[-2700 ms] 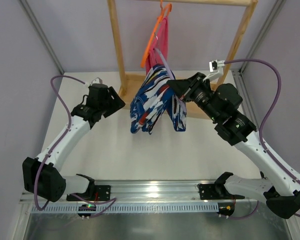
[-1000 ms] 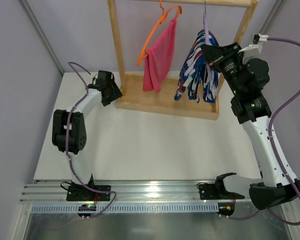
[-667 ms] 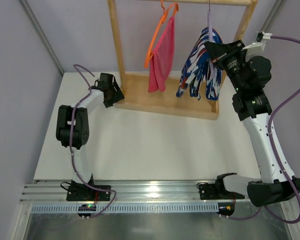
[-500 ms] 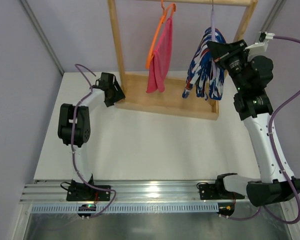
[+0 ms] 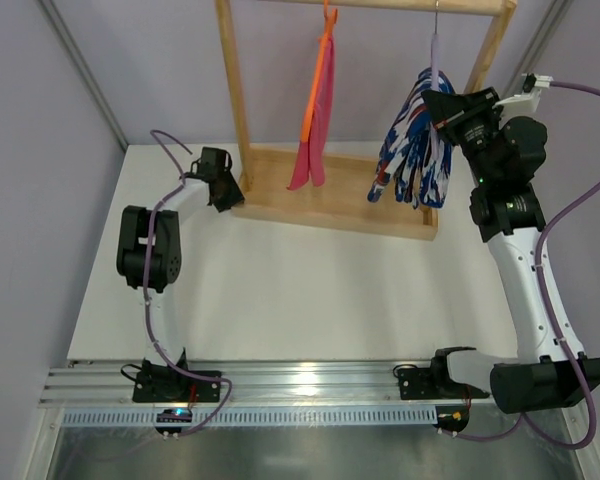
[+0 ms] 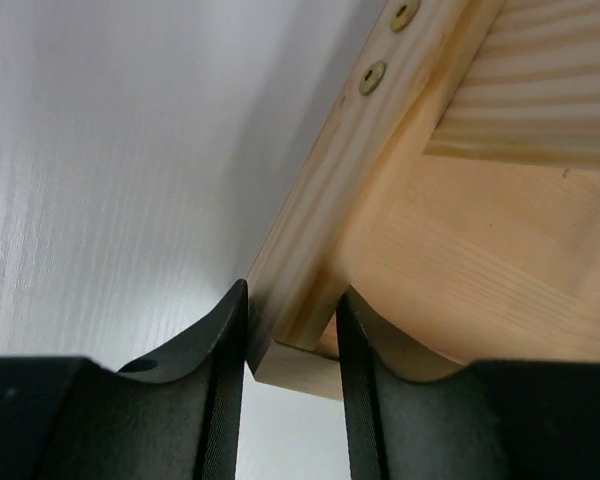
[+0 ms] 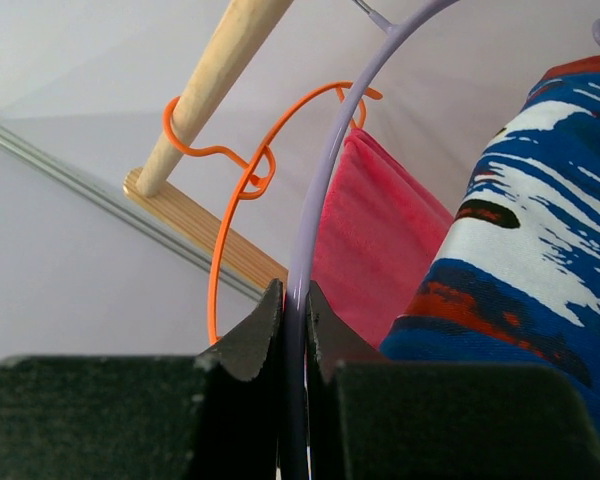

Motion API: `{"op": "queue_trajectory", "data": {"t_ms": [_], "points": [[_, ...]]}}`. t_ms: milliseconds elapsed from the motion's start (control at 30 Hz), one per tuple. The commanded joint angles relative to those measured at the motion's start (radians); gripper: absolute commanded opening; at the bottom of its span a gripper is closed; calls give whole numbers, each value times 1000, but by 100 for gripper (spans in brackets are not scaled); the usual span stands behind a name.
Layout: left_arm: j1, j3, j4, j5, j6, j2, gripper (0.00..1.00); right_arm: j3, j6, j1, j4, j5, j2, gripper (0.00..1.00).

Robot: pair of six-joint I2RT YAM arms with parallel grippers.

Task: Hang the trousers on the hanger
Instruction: Hang the hanger with trousers onto the clothesline

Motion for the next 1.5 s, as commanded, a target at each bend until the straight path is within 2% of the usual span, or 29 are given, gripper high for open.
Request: {"op": "queue_trajectory", "data": {"t_ms": [0, 33, 100, 233, 933, 1467], "points": [[3, -53, 18, 53, 26, -45, 32, 10, -9, -12, 205, -5, -93, 4], [3, -63, 21, 61, 24, -51, 24, -5, -9, -10, 208, -5, -97, 4], [2, -82, 35, 68, 24, -76, 15, -17, -9, -13, 209, -5, -111, 4], [3, -128, 33, 74, 35, -106, 1, -43, -13, -15, 195, 0, -125, 4], [3, -330, 83, 128, 58, -240, 1, -95, -73, -19, 83, 32, -245, 4], [3, -332, 78, 140, 47, -249, 0, -131, -43, -19, 49, 30, -326, 4]]}}
